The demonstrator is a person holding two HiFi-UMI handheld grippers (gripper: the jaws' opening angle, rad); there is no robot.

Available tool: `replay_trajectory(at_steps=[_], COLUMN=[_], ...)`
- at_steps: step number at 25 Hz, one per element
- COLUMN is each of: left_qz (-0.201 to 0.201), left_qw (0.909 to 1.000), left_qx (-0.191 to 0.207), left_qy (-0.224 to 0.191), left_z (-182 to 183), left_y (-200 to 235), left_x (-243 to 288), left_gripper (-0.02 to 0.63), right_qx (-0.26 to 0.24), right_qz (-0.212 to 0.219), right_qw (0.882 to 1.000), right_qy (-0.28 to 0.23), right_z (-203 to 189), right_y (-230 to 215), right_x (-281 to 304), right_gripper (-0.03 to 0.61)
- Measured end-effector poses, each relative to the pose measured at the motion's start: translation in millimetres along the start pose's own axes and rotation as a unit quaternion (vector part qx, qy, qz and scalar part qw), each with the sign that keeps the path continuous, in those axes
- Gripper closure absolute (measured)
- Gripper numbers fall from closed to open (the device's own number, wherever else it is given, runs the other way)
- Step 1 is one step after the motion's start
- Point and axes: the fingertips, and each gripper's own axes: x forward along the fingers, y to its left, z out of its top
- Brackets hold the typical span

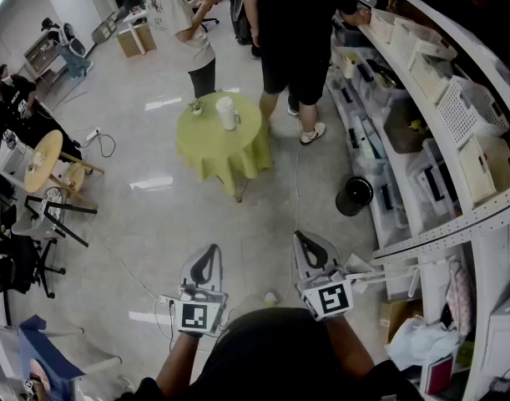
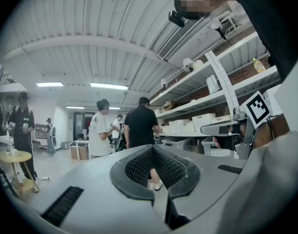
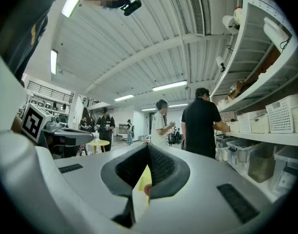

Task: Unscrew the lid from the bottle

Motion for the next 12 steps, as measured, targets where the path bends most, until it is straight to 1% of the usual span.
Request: replay_trajectory(at_steps=[2,4,9,12], left_qz=[0.014,0.025,0.038,0.047], left_qw=[0.9998,0.9994,0.9992,0.9989], left_qx=[-0.007,-0.015,-0.010,-0.007], left_qy=[-0.013,-0.016,-0.007,-0.006], left_z=[4.2,4.6,-4.8,-5.7], left_y=[3.2,5.6,14.5,22.0], left_x=[2.5,2.8,-2.0,-3.9], left_gripper=[0.596,0.595,0.596,0.596], right_qx=[0.008,0.013,0.006,0.018], right_qz=[0.001,0.005,0.023,0.027], right_qw=[1.000,1.000,1.000,0.999], right_qy=[0.013,0.021,0.013,0.021], right_z=[-8.3,-12.2,-9.5,-14.1], right_y=[-4.4,-6.6,1.4,3.4], right_x=[4.2,8.3,18.7,23.0], right_gripper=[0.578,0.578,0.578,0.578])
